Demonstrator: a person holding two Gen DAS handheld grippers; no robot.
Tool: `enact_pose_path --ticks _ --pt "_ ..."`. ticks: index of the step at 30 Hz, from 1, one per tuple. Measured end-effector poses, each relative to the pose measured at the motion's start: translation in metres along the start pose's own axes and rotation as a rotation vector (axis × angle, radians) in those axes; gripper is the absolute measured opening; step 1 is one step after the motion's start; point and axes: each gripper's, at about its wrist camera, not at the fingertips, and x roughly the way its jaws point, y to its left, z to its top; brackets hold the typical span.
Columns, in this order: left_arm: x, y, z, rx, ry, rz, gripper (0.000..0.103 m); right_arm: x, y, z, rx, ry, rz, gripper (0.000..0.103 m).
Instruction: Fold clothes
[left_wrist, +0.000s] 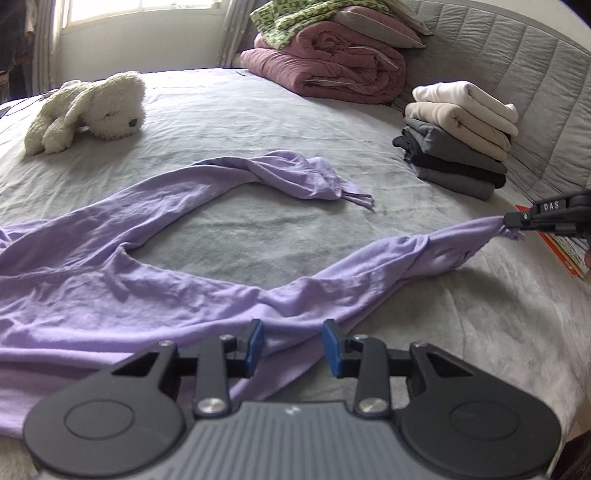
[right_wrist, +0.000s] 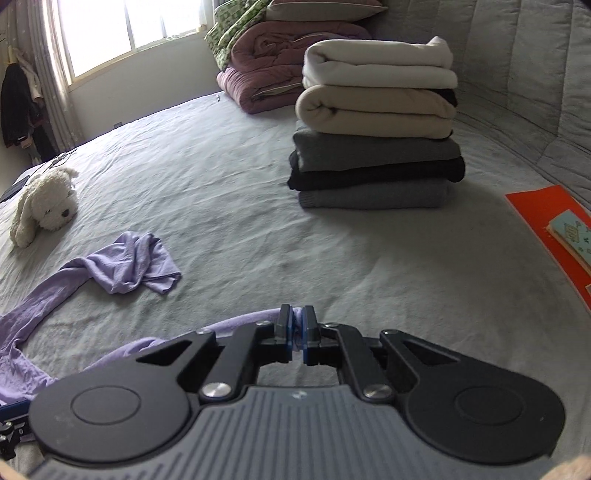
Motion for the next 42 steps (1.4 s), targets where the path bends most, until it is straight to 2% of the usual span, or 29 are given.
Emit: enact_pose_path --ticks 5,9,11,15,17,22,34,37,40,41,42 --pt "0.006 -0.015 -0.004 0.079 0.021 -0.075 0.035 -0.003 -0.027 0.006 0.041 -0.038 -0.055 0.003" --pt "0.011 -0.026 -0.008 0.144 0.030 -0.094 0.035 0.004 -0.038 0.008 0.040 -0.042 -0.093 0.001" --pt "0.014 -0.029 -0.010 0.164 0.038 -0.098 0.035 0.009 -0.045 0.007 0.081 -0.003 -0.054 0.002" --pt "0.017 -0.033 -0.009 0.192 0.043 -0.124 0.037 0.011 -0.052 0.001 0.165 0.072 0.047 0.015" --pt "0.019 -0.035 -0.009 0.202 0.045 -0.136 0.038 0.011 -0.053 -0.002 0.207 0.108 0.095 0.016" --pt "0.025 -0.045 -0.009 0.231 0.040 -0.138 0.039 0.015 -0.059 -0.010 0.331 0.182 0.192 0.027" --pt "0.034 -0.057 -0.011 0.270 -0.005 -0.115 0.035 0.040 -0.059 -0.019 0.489 0.277 0.273 0.027" --pt "0.033 -0.058 -0.012 0.290 -0.009 -0.135 0.042 0.044 -0.055 -0.015 0.480 0.250 0.271 0.025" --pt "0.034 -0.058 -0.011 0.291 -0.008 -0.152 0.045 0.048 -0.053 -0.011 0.467 0.204 0.245 0.012" --pt "0.034 -0.058 -0.011 0.294 -0.009 -0.151 0.045 0.047 -0.053 -0.009 0.472 0.178 0.239 0.005" --pt "0.034 -0.059 -0.011 0.296 -0.011 -0.148 0.045 0.046 -0.052 -0.007 0.476 0.152 0.234 0.004"
